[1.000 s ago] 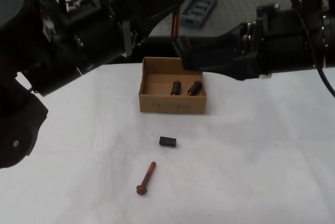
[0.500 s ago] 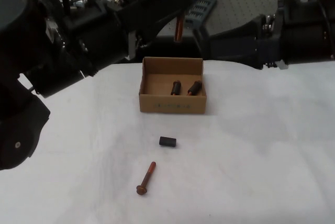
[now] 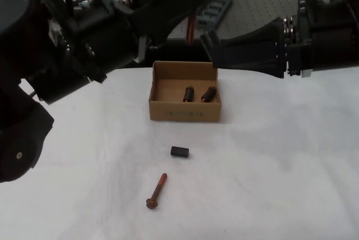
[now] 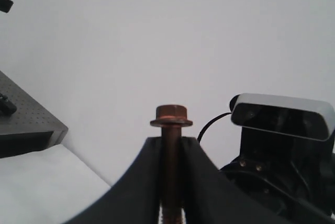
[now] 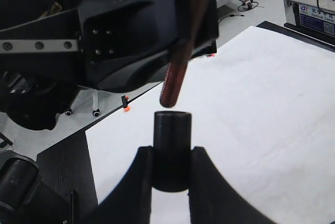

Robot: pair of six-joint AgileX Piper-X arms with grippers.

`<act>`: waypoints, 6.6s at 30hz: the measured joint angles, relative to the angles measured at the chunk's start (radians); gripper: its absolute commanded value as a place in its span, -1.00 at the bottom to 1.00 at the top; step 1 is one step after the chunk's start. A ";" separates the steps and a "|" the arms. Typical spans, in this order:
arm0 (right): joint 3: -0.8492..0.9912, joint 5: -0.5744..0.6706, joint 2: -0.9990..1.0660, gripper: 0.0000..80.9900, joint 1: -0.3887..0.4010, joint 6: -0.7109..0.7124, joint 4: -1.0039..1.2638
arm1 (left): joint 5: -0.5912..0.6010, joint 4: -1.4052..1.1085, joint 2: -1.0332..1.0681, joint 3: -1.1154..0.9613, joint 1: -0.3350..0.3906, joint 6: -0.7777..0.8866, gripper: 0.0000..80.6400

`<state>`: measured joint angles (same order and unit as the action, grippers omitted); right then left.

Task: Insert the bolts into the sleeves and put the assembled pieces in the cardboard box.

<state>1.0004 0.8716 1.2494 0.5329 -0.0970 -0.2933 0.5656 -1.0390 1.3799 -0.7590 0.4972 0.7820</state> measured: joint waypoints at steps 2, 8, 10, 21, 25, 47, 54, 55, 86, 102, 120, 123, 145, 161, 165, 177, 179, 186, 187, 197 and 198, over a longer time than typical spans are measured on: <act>0.000 0.005 0.000 -0.95 0.000 0.000 0.000 | -0.007 -0.011 0.000 0.000 0.000 0.007 -0.98; 0.000 0.021 0.000 -0.95 0.000 0.000 0.000 | -0.025 -0.034 0.000 0.000 0.002 0.056 -0.98; 0.000 0.026 0.000 -0.95 0.000 0.000 0.009 | -0.028 -0.034 0.000 0.000 0.006 0.065 -0.98; 0.000 0.065 0.000 -0.95 0.000 0.000 0.037 | -0.028 -0.034 0.001 0.000 0.014 0.090 -0.98; 0.000 0.067 0.000 -0.95 0.000 0.000 0.044 | -0.029 -0.036 0.001 0.000 0.022 0.092 -0.98; 0.000 0.101 0.000 -0.95 0.000 0.000 0.044 | -0.021 -0.087 0.001 0.000 0.041 0.111 -0.98; 0.000 0.111 0.000 -0.95 0.000 0.000 0.044 | -0.017 -0.087 0.001 0.000 0.041 0.111 -0.98; 0.000 0.111 0.000 -0.95 0.000 0.000 0.044 | -0.017 -0.084 0.001 0.000 0.041 0.111 -0.98; 0.000 0.104 -0.001 -0.95 -0.008 -0.015 0.051 | -0.001 -0.077 0.001 0.000 0.057 0.112 -0.98; -0.001 0.087 -0.019 -0.95 -0.051 -0.015 0.040 | -0.001 -0.080 0.007 0.000 0.057 0.112 -0.98; -0.001 0.082 -0.038 -0.95 -0.075 0.000 0.041 | 0.042 -0.054 0.008 0.000 0.060 0.121 -0.98; -0.002 0.082 -0.038 -0.95 -0.075 0.003 0.036 | 0.075 0.010 0.008 0.000 0.063 0.131 -0.98; -0.011 0.081 -0.038 -0.95 -0.084 0.001 0.012 | 0.126 0.063 0.008 -0.006 0.061 0.142 -0.23; -0.011 0.038 -0.038 -0.95 -0.095 0.004 0.013 | 0.126 0.054 0.008 0.000 0.063 0.231 0.24; -0.011 -0.011 -0.035 -0.95 -0.095 0.049 -0.011 | 0.129 0.045 -0.019 0.000 0.037 0.224 0.14; 0.049 -0.080 0.211 -0.95 -0.095 -0.002 0.109 | 0.309 0.715 -0.411 0.000 -0.047 -0.178 -0.66; 0.103 -0.090 0.294 -0.95 -0.095 -0.012 0.112 | 0.240 0.878 -0.496 0.000 -0.050 -0.268 -0.71; 0.388 -0.138 0.650 -0.95 -0.095 -0.054 0.122 | -0.140 1.461 -0.789 0.000 -0.049 -0.493 -0.74; 0.437 -0.146 0.703 -0.95 -0.095 -0.069 0.124 | -0.172 1.495 -0.812 0.000 -0.049 -0.502 -0.74; 0.891 -0.198 1.089 -0.95 -0.095 -0.218 0.043 | -0.285 1.623 -0.920 0.000 -0.049 -0.553 -0.74; 0.925 -0.212 1.119 -0.95 -0.095 -0.221 0.024 | -0.287 1.625 -0.919 0.000 -0.049 -0.554 -0.74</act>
<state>1.9250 0.6594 2.3683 0.4376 -0.3176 -0.2696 0.2791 0.5862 0.4606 -0.7594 0.4477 0.2276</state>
